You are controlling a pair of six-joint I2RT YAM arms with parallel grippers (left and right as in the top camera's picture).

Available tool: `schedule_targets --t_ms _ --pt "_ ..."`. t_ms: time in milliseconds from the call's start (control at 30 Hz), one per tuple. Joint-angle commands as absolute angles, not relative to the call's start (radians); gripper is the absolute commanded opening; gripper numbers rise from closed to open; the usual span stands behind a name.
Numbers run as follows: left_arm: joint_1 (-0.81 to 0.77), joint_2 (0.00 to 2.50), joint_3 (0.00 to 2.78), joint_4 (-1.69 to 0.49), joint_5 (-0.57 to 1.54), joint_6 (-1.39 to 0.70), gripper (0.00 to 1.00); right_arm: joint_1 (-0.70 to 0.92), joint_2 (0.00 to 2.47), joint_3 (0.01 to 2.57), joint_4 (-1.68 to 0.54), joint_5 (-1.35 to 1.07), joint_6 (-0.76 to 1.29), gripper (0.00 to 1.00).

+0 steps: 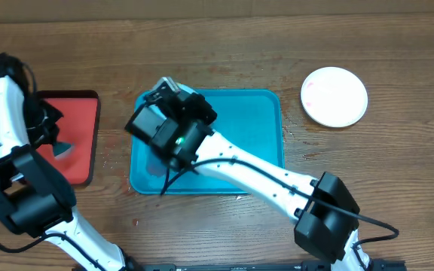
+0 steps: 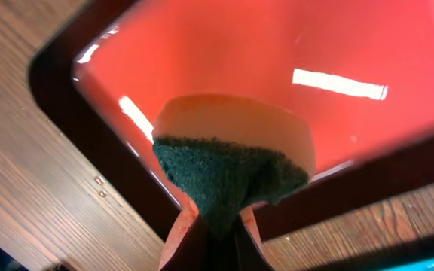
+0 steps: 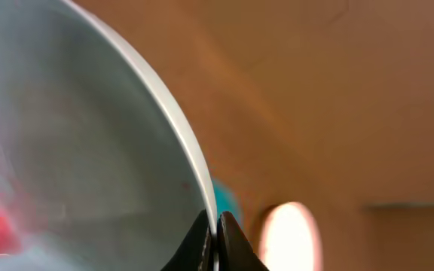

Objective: Clean dirty plates on tray and stack at the side
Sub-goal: 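Lift the plate with the right gripper and stack it on the plate pile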

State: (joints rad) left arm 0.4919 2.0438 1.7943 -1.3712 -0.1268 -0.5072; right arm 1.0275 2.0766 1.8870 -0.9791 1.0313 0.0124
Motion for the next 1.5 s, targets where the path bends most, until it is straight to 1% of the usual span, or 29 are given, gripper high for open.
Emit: schedule_targets --t_ms 0,167,433,500,567,633,667,700,767,867,967,1033,1200,1300,1467 --pt "0.518 2.01 1.815 -1.368 -0.109 -0.516 0.04 1.069 2.042 1.914 -0.941 1.3 -0.158 0.04" --pt "0.52 2.01 1.815 -1.365 -0.106 -0.511 0.04 1.116 2.042 1.914 -0.894 1.327 -0.369 0.04" --pt "0.517 2.01 1.815 -1.364 -0.107 -0.509 0.04 1.127 2.042 1.914 -0.876 1.327 -0.394 0.04" --pt "0.517 2.01 1.815 -1.365 -0.106 -0.509 0.04 1.127 2.042 1.914 -0.876 1.314 -0.385 0.04" --pt "0.517 2.01 1.815 -1.364 -0.106 -0.508 0.04 1.123 2.042 1.914 -0.876 1.209 -0.324 0.04" --pt "0.517 2.01 1.815 -1.364 -0.106 -0.508 0.04 1.109 2.042 1.91 -0.897 0.947 -0.283 0.04" --pt "0.517 2.01 1.815 -1.364 -0.106 -0.508 0.04 1.098 2.042 1.908 -0.916 0.808 -0.312 0.04" --pt "0.517 2.01 1.815 -1.365 -0.106 -0.507 0.04 1.083 2.042 1.903 -0.934 0.731 -0.344 0.04" --pt "0.517 2.01 1.815 -1.365 -0.101 -0.493 0.04 1.058 2.04 1.906 -0.944 0.765 -0.3 0.04" --pt "0.517 2.01 1.815 -1.364 -0.096 -0.494 0.04 1.002 2.013 1.913 -0.92 0.852 -0.148 0.04" --pt "0.517 2.01 1.815 -1.364 -0.092 -0.493 0.04 0.901 1.965 1.915 -0.942 0.751 -0.045 0.04" --pt "0.517 2.01 1.815 -1.365 -0.092 -0.493 0.04 0.809 1.931 1.915 -0.973 0.595 -0.003 0.04" --pt "0.517 2.01 1.815 -1.364 -0.083 -0.494 0.04 0.495 1.905 1.915 -1.077 0.144 0.061 0.04" --pt "0.516 2.01 1.815 -1.361 -0.077 -0.493 0.04 0.305 1.925 1.899 -1.136 -0.032 0.061 0.04" --pt "0.516 2.01 1.815 -1.36 -0.077 -0.493 0.04 0.048 1.963 1.823 -1.153 -0.171 0.061 0.04"
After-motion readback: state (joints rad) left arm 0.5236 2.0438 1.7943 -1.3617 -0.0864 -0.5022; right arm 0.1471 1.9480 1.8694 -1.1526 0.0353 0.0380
